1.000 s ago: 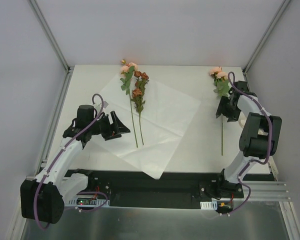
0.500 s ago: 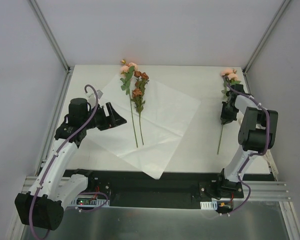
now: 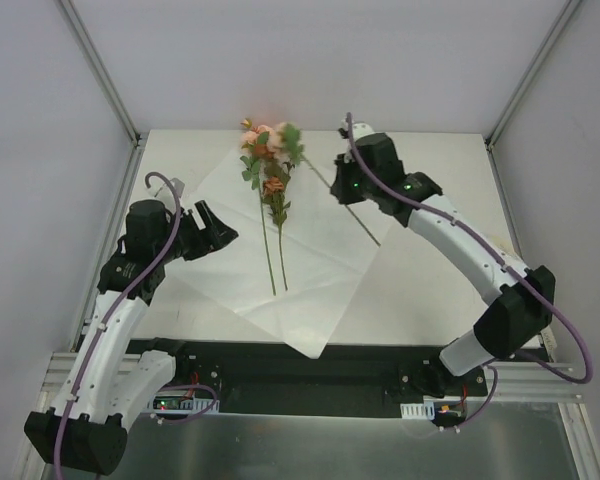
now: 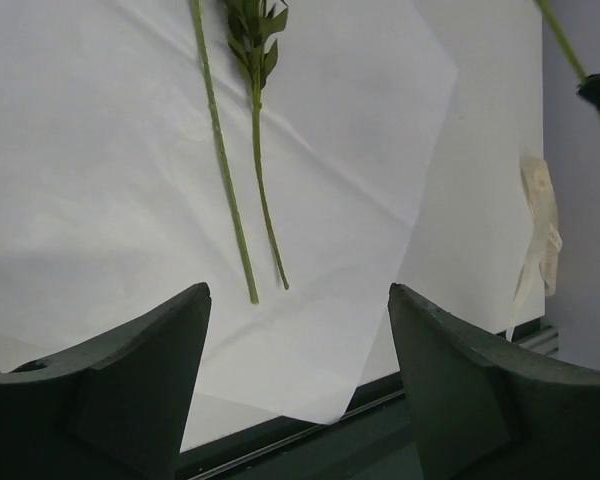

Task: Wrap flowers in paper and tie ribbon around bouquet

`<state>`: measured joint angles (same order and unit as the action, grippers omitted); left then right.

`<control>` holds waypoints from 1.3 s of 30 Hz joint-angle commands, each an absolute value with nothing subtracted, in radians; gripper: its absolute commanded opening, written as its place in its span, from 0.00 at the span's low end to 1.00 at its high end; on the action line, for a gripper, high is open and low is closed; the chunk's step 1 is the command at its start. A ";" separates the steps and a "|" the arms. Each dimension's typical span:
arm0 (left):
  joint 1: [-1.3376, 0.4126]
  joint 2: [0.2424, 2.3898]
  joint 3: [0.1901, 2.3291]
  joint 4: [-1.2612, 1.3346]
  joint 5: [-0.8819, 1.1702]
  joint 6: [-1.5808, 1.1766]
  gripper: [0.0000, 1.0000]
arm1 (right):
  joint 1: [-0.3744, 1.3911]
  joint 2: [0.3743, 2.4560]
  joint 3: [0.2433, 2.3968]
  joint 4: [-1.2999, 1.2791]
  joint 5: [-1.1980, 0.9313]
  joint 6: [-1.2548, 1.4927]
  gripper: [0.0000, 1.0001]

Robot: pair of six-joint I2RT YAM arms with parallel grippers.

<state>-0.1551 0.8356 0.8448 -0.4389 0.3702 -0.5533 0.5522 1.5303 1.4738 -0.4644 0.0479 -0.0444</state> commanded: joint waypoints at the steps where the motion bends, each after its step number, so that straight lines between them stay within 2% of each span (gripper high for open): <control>1: -0.143 0.773 0.838 -0.449 0.302 -0.626 0.72 | 0.710 1.649 1.514 -0.281 -0.093 0.132 0.01; 4: -0.143 0.775 0.804 -0.448 0.368 -0.656 0.72 | 0.814 1.729 1.549 -0.201 -0.025 0.146 0.00; 6: -0.143 0.767 0.778 -0.445 0.379 -0.672 0.72 | 0.871 1.756 1.551 -0.152 0.122 0.117 0.01; 12: -0.143 0.756 0.747 -0.448 0.318 -0.689 0.73 | 0.914 1.848 1.597 -0.095 0.233 0.074 0.01; 20: -0.138 1.003 0.843 -0.443 0.403 -0.684 0.77 | 0.908 1.827 1.591 -0.034 0.212 0.037 0.00; 24: -0.137 1.084 0.890 -0.413 0.426 -0.707 0.77 | 0.905 1.807 1.617 -0.034 0.281 0.028 0.01; 27: -0.135 1.138 0.893 -0.376 0.457 -0.729 0.76 | 0.893 1.804 1.652 -0.077 0.353 0.005 0.00; 32: -0.135 1.183 0.859 -0.342 0.479 -0.729 0.73 | 0.876 1.770 1.585 -0.026 0.341 -0.017 0.00; 39: -0.135 1.207 0.769 -0.292 0.471 -0.749 0.59 | 0.848 1.841 1.606 -0.017 0.316 -0.009 0.00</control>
